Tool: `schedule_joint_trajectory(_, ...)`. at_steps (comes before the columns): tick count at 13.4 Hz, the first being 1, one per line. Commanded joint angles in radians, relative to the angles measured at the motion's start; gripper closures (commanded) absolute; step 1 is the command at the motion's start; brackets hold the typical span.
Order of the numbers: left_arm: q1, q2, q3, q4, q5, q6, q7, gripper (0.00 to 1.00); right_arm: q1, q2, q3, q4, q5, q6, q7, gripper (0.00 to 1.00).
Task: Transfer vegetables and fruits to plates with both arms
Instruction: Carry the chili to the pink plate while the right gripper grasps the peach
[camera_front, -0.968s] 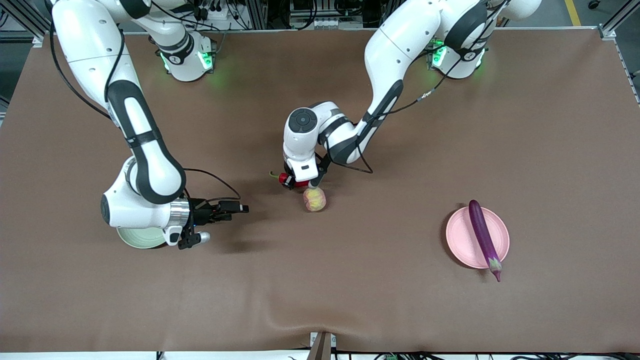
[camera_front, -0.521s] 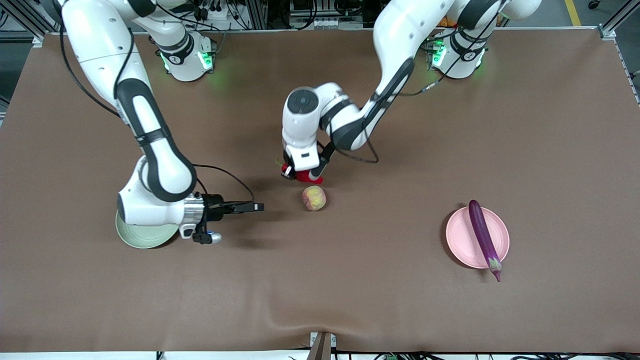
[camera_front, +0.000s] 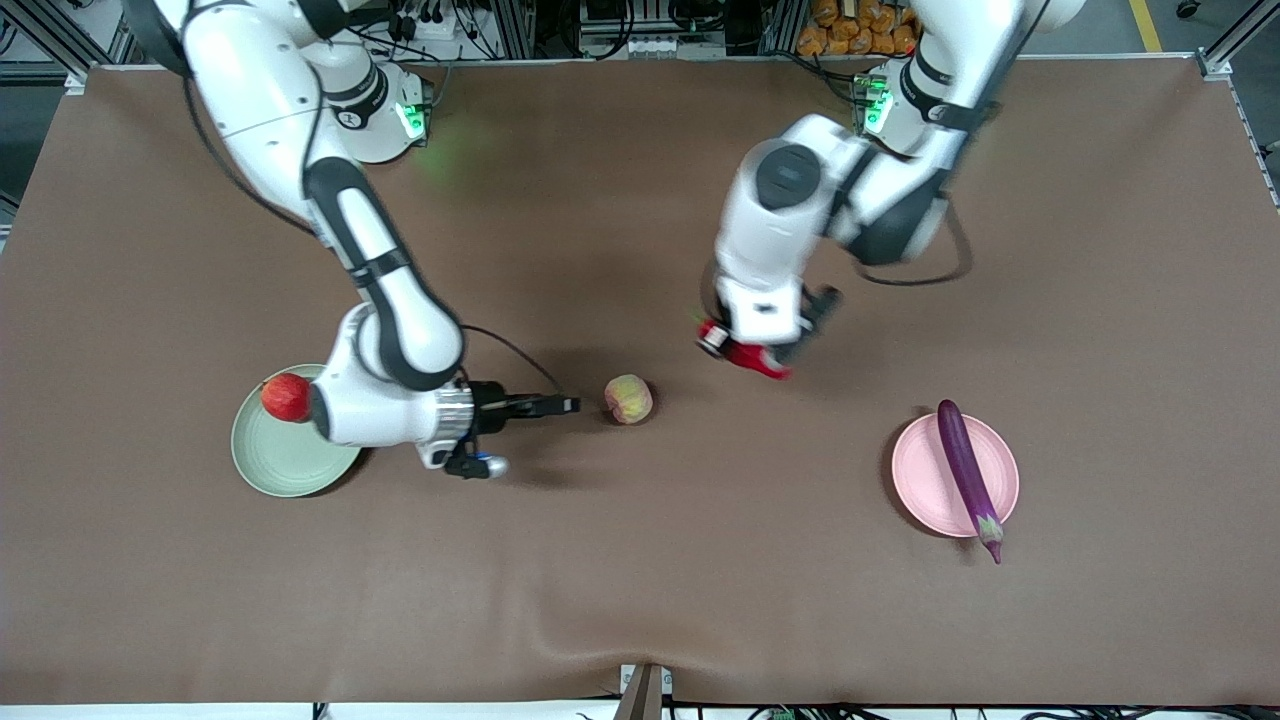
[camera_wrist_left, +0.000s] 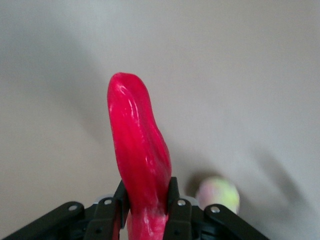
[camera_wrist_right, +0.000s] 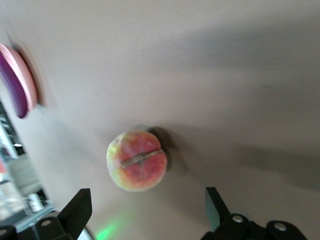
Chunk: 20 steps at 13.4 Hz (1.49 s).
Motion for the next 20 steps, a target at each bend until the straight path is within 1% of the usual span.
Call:
schedule_joint_trajectory(1, 0.142, 0.024, -0.011, 0.000, -0.053, -0.001, 0.238, 1.00, 0.143, 0.015, -0.013, 0.036, -0.155, 0.169, 0.020, 0.00)
schedule_joint_trajectory(3, 0.240, 0.027, -0.010, -0.001, -0.053, -0.004, 0.413, 1.00, 0.194, 0.020, -0.013, 0.045, -0.311, 0.242, 0.023, 0.00)
schedule_joint_trajectory(5, 0.326, 0.050, -0.010, -0.001, -0.053, -0.004, 0.585, 1.00, 0.223, 0.034, -0.013, 0.062, -0.445, 0.262, 0.026, 0.00)
schedule_joint_trajectory(6, 0.351, 0.068, -0.008, 0.003, -0.051, -0.003, 0.649, 1.00, 0.247, 0.044, -0.013, 0.065, -0.483, 0.312, 0.024, 0.00)
schedule_joint_trajectory(7, 0.371, 0.088, -0.007, 0.026, -0.045, -0.003, 0.685, 1.00, 0.267, 0.055, -0.014, 0.062, -0.531, 0.369, 0.023, 0.00)
schedule_joint_trajectory(8, 0.389, 0.117, -0.005, 0.058, -0.039, -0.003, 0.705, 1.00, 0.270, 0.063, -0.014, 0.058, -0.577, 0.399, 0.021, 0.00)
schedule_joint_trajectory(10, 0.411, 0.168, -0.004, 0.114, -0.037, -0.003, 0.749, 1.00, 0.269, 0.067, -0.014, 0.056, -0.672, 0.405, 0.020, 0.00)
schedule_joint_trajectory(11, 0.417, 0.188, -0.002, 0.138, -0.036, -0.003, 0.760, 1.00, 0.270, 0.069, -0.014, 0.056, -0.695, 0.405, 0.021, 0.00)
schedule_joint_trajectory(13, 0.421, 0.208, 0.003, 0.166, -0.019, -0.001, 0.766, 1.00, 0.275, 0.078, -0.014, 0.050, -0.702, 0.437, 0.023, 0.00)
schedule_joint_trajectory(14, 0.423, 0.208, 0.003, 0.169, 0.011, -0.003, 0.776, 1.00, 0.274, 0.075, -0.014, 0.038, -0.702, 0.442, 0.023, 0.54)
schedule_joint_trajectory(15, 0.437, 0.207, 0.003, 0.169, 0.022, -0.001, 0.782, 1.00, 0.274, 0.066, -0.020, 0.021, -0.702, 0.442, 0.026, 0.90)
schedule_joint_trajectory(16, 0.449, 0.210, 0.003, 0.171, 0.022, -0.001, 0.782, 1.00, 0.274, 0.026, -0.054, -0.031, -0.702, 0.443, 0.032, 1.00)
schedule_joint_trajectory(18, 0.452, 0.232, 0.003, 0.189, 0.024, 0.012, 0.783, 1.00, 0.261, -0.107, -0.117, -0.139, -0.702, 0.428, 0.034, 1.00)
schedule_joint_trajectory(20, 0.463, 0.236, 0.003, 0.204, 0.025, 0.012, 0.791, 1.00, 0.248, -0.268, -0.193, -0.297, -0.702, 0.426, 0.018, 1.00)
